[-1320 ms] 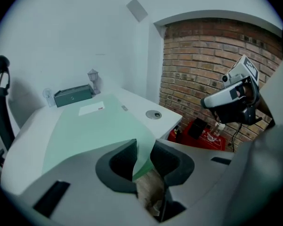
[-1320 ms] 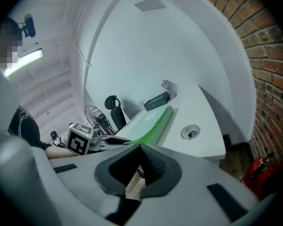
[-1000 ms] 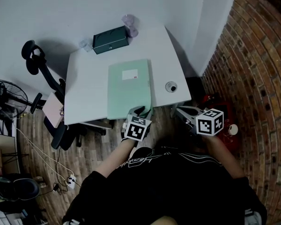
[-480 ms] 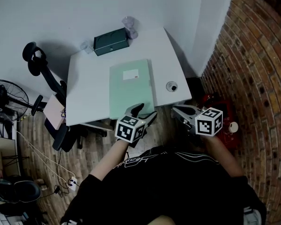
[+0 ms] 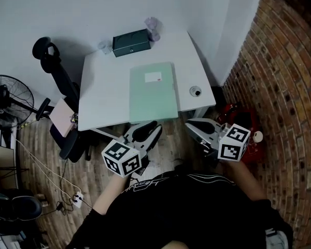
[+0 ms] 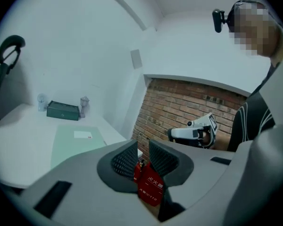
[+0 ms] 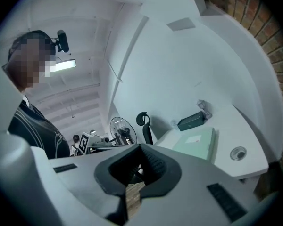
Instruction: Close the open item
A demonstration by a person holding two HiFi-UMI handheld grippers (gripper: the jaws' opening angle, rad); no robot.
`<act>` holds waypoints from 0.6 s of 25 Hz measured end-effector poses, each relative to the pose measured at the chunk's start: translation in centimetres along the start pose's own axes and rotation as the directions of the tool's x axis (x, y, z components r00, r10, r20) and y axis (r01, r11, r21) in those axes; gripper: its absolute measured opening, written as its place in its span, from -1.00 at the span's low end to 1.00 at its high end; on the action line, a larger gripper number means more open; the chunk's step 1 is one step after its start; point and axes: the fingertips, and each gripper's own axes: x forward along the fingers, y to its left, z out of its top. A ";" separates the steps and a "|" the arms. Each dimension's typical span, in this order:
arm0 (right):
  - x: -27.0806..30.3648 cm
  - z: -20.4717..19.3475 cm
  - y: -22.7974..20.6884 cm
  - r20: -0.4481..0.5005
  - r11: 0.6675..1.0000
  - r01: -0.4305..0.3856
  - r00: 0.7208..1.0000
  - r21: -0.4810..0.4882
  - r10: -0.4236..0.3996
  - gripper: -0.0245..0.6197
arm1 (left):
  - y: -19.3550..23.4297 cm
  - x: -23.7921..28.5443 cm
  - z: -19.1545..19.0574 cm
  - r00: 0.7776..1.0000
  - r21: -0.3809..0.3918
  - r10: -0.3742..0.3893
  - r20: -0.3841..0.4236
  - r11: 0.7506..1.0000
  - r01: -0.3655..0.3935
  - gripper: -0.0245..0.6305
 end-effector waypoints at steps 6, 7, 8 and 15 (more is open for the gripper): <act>0.6 -0.8 5.6 0.027 0.996 -0.054 0.998 -0.073 0.056 -0.92 | -3.2 -4.9 -0.4 0.999 0.037 -0.029 0.040 0.999 0.028 -0.78; 0.5 -1.1 6.3 0.033 0.995 -0.056 0.998 -0.077 0.059 -0.92 | -3.7 -5.6 -0.5 0.999 0.041 -0.034 0.042 0.999 0.032 -0.78; 0.5 -1.3 6.9 0.038 0.995 -0.057 0.997 -0.081 0.060 -0.92 | -4.2 -6.2 -0.7 0.998 0.043 -0.037 0.044 0.998 0.035 -0.79; 0.3 -3.1 10.7 0.049 0.991 -0.053 0.997 -0.120 0.059 -0.92 | -6.3 -9.8 -1.3 0.997 0.063 -0.042 0.065 0.997 0.038 -0.79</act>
